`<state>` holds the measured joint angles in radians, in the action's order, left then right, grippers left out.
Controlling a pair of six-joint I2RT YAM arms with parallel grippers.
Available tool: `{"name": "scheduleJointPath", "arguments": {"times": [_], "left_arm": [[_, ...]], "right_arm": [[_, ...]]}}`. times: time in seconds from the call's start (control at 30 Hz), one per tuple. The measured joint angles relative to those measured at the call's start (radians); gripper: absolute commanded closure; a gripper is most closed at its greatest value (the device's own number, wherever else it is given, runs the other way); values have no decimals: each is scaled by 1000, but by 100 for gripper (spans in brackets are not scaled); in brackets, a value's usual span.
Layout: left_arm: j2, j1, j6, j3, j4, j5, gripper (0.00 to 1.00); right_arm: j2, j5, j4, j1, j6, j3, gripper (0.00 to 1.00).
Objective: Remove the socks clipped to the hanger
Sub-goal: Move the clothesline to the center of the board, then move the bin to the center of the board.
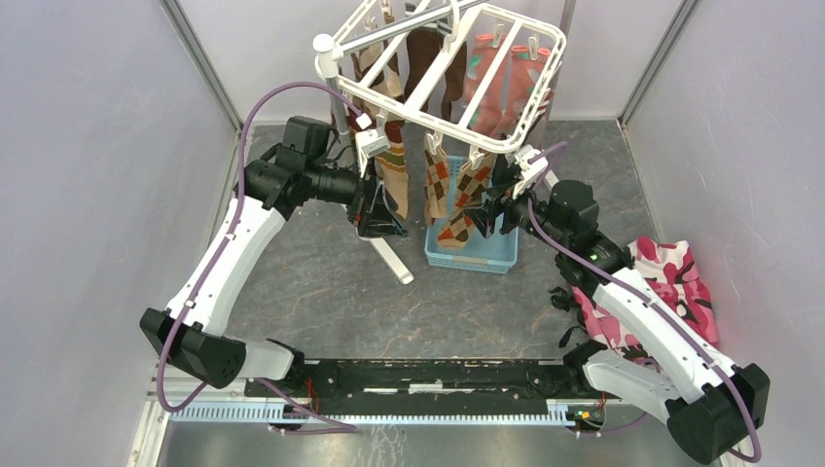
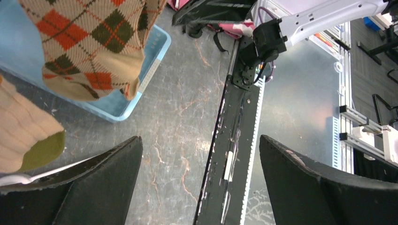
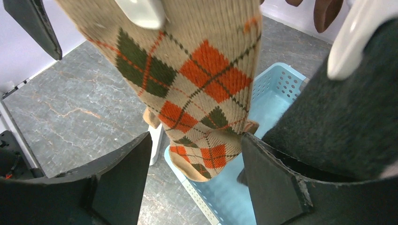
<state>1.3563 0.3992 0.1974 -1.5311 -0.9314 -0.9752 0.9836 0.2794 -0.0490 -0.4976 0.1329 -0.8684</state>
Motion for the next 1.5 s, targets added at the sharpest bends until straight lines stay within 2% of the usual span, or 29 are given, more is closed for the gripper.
{"name": "scheduleJointPath", "arguments": {"times": [0.1,0.27,0.43,0.63,0.97,1.13,1.33,1.5], "left_arm": [[-4,14,-25,30,57,10,0],[-4,23,-39,57,119,116,0],[15,12,-39,56,165,268,0],[51,-70,-24,57,197,380,0],[79,-227,-26,65,319,502,0],[99,-266,-33,66,349,502,0],[74,-324,-48,107,357,488,0],[28,-351,-47,111,296,397,0]], "right_arm": [[8,-1,55,0,8,31,39],[0,-5,124,-13,27,56,38],[-85,-26,155,-34,40,117,36],[-197,-55,161,-52,54,247,29],[-274,-149,107,-59,75,435,25],[-216,-180,120,-59,79,459,26],[-1,-188,232,-61,80,457,30],[146,-182,307,-79,98,453,34]]}}
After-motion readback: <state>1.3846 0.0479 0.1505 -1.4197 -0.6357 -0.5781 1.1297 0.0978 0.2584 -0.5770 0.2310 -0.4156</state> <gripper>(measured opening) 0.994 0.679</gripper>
